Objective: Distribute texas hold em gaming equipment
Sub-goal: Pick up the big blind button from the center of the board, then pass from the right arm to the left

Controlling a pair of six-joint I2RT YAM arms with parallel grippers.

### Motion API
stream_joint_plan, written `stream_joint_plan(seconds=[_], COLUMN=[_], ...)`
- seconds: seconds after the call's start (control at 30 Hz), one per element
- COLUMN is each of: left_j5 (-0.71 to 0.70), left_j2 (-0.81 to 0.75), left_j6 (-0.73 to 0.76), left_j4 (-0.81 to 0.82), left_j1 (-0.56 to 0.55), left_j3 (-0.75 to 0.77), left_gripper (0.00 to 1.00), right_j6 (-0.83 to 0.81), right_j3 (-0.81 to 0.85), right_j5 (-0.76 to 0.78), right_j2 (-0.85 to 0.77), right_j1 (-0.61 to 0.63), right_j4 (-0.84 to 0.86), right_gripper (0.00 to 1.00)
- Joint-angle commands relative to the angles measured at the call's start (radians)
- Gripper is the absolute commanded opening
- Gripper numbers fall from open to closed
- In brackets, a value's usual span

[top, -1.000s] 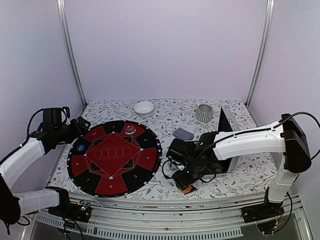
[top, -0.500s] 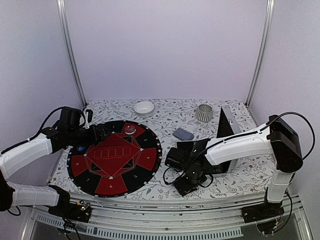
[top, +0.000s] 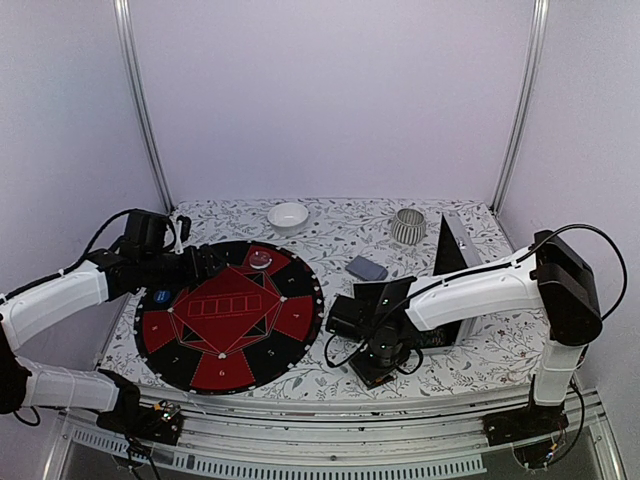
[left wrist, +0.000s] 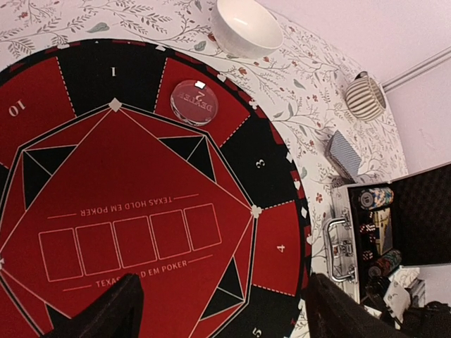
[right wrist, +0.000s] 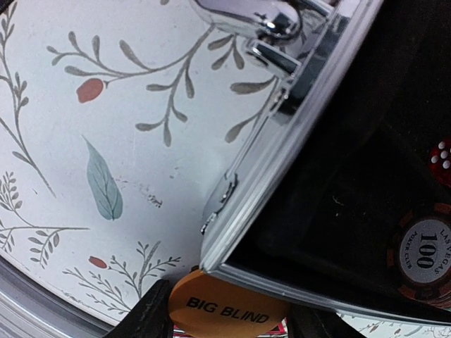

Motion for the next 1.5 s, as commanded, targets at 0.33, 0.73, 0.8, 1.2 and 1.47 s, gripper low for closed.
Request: stream_joint_plan(seconds=[0.33, 0.73, 0.8, 1.2, 1.47], left_j5=[-0.008, 0.265, 0.38, 0.411, 0.373], left_j2=[0.017, 0.069, 0.092, 0.157, 0.233], left_j6=[0.024, 0.05, 0.015, -0.002, 0.034], left_j4=[0.005, 0.095, 0.17, 0.309, 0.223], left_j1=[-0.027, -0.24, -0.286, -0.431, -0.448], left_j3=[0.03, 0.119, 0.129, 0.194, 0.25], left_gripper=[0.81, 0.77, 0.77, 0.86, 0.66], right_j6=[-0.034, -0.376, -0.479, -0.765, -0.777], right_j3=[0.057, -0.042, -0.077, -0.05, -0.035], right_j5=[0.052, 0.148, 0.15, 0.162, 0.181], right_j2=[-0.047, -0.37, -0.411, -0.365, -0.315], right_j1=[0.002, 0.028, 0.03, 0.034, 0.045], right_j4=[-0.034, 0.408, 0.527, 0.81, 0.804], right_gripper=[0.41, 0.35, 0.35, 0.33, 0.33])
